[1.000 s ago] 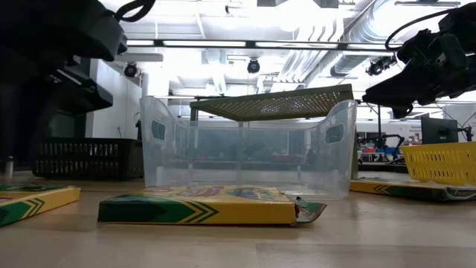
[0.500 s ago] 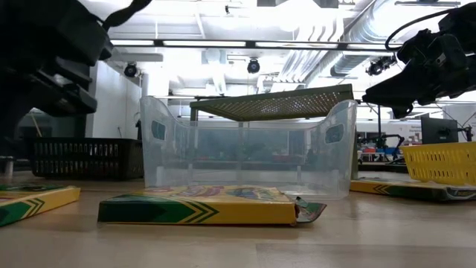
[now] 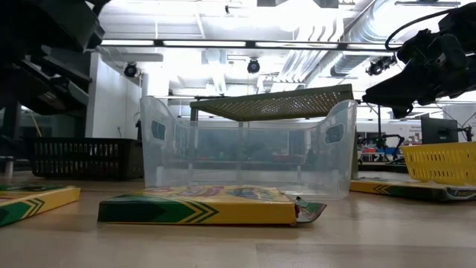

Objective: Pick & Place Office Desk Supplies
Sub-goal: Put the left yellow crayon box into the transparent bin

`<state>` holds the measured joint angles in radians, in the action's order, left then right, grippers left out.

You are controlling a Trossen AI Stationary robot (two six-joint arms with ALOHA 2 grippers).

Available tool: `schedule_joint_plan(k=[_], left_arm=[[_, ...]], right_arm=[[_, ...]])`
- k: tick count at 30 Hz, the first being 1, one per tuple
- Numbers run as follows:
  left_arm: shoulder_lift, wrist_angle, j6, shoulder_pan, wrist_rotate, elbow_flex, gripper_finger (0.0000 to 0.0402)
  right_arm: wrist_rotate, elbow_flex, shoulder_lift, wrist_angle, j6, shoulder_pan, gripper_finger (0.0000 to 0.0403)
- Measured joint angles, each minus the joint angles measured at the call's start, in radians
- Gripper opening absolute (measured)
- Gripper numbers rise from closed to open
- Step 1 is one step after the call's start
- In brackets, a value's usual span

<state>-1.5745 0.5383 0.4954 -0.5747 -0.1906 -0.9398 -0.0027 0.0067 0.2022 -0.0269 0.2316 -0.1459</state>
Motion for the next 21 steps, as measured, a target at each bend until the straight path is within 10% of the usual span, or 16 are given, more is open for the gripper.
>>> schedule_joint_plan(k=[21], left_arm=[[-0.079,-0.075,0.01,-0.026,-0.017,0.0,0.0063]], right_arm=[[0.0,0.0,0.0,0.0,0.0,0.0,0.0094]])
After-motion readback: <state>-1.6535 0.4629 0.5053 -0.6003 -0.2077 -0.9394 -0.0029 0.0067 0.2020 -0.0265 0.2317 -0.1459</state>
